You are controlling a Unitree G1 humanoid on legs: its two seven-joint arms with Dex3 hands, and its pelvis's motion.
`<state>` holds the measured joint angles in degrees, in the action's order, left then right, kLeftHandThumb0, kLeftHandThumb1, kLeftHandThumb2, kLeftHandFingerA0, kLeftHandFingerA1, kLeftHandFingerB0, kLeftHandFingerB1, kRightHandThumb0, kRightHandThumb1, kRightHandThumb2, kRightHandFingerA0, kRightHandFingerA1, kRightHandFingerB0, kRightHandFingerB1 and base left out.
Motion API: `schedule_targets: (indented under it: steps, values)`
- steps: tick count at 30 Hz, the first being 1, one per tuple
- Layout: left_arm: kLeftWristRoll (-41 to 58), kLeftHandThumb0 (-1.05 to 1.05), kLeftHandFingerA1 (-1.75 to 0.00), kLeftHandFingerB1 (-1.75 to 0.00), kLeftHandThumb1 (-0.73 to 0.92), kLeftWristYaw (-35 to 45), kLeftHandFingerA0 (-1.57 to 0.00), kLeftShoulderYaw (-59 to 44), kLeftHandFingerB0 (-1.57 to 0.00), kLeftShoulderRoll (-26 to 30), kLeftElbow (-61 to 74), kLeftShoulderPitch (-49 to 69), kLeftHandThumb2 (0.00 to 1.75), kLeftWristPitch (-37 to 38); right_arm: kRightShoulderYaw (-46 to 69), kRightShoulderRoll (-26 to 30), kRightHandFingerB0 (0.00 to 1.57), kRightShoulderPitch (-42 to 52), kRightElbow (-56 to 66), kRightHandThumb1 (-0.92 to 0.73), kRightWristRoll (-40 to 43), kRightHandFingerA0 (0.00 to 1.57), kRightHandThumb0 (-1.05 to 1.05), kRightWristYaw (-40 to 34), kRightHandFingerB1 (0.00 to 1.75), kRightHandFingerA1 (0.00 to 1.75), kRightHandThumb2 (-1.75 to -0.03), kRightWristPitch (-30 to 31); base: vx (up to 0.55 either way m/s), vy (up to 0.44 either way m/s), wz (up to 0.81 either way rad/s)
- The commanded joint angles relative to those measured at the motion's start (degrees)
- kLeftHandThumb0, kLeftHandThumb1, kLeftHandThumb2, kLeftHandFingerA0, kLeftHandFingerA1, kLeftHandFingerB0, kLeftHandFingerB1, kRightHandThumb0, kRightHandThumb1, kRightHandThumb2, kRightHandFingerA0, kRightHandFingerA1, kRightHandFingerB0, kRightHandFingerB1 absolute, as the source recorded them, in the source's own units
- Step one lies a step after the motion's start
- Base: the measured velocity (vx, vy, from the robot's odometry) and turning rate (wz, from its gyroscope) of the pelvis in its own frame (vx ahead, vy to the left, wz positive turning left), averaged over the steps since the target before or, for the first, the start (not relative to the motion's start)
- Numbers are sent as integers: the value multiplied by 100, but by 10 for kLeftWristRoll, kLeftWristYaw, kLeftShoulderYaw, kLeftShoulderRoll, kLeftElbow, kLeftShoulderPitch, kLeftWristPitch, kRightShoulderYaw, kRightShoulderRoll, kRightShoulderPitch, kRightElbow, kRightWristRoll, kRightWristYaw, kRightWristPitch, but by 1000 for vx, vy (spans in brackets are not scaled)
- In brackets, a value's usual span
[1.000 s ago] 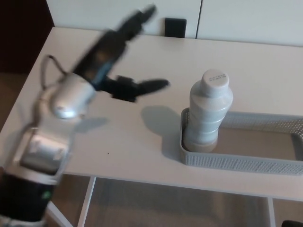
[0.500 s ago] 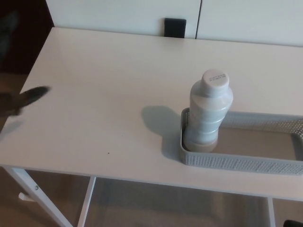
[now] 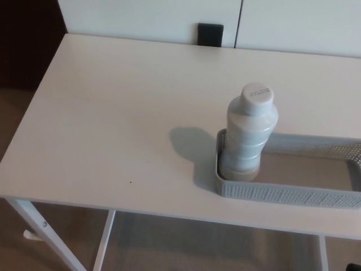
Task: The robot walk up to a desk on which a bottle is kept on the left hand side and a container is kept on the right hand side. The robot uses its left hand to pick up the bottle and places it in the container.
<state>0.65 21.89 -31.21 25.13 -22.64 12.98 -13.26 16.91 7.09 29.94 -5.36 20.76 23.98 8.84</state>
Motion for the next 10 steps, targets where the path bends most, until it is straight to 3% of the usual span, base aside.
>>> schedule_targets:
  steps: [1, 10]
  values:
    - [64, -32, -59, -39, 61, 13, -27, -69, -13, -32, -402, 104, 58, 160, 67, 15, 48, -35, -86, -34, 53, 66, -67, 0, 46, 55, -74, 6, 0, 0, 0]
    - [78, -32, -59, -39, 61, 20, -27, -75, -13, -29, -437, 109, 58, 156, 59, 15, 48, -35, -95, -34, 38, 66, -67, 5, 46, 55, -74, 2, 0, 0, 0]
